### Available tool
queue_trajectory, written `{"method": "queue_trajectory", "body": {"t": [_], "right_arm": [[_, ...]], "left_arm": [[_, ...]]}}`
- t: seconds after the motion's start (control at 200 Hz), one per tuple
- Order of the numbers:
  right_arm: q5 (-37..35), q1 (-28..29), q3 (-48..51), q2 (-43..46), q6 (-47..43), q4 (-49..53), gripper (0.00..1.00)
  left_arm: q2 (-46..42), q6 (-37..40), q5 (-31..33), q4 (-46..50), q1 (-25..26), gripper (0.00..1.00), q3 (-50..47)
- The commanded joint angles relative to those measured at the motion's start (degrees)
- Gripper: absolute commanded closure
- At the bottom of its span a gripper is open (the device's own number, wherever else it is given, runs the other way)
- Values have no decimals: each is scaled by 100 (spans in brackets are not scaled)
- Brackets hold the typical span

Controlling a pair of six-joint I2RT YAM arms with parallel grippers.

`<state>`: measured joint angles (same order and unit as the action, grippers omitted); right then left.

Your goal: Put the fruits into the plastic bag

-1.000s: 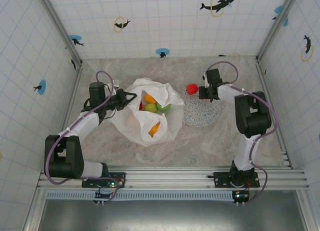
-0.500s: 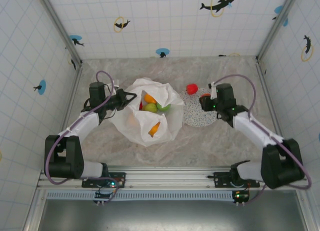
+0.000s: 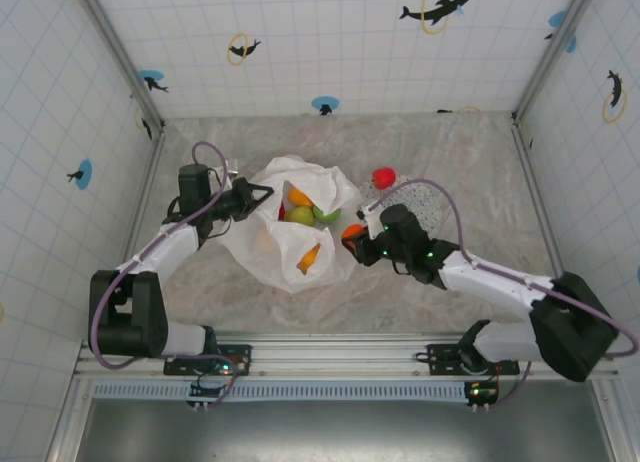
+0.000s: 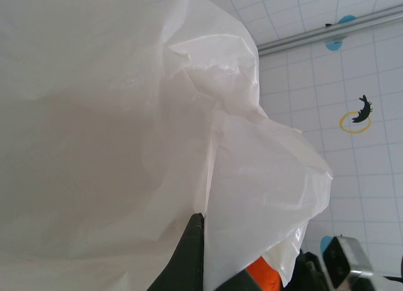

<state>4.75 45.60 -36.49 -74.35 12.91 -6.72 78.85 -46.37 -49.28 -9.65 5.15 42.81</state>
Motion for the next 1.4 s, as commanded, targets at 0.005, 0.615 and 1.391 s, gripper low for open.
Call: {"method": "queue_trajectory", "body": {"t": [0.005, 0.615, 1.391], "right_arm": [[-180, 106, -349, -406, -196, -634, 48], [-405, 384, -1504, -2542, 210, -2853, 47], [-1656, 326, -3831, -4517, 632, -1905, 32]], "left_arm": [[-107, 49, -81, -26, -58, 100, 64], [-120, 41, -74, -30, -58, 100, 63], [-124, -4, -127, -52, -54, 100, 53]]}}
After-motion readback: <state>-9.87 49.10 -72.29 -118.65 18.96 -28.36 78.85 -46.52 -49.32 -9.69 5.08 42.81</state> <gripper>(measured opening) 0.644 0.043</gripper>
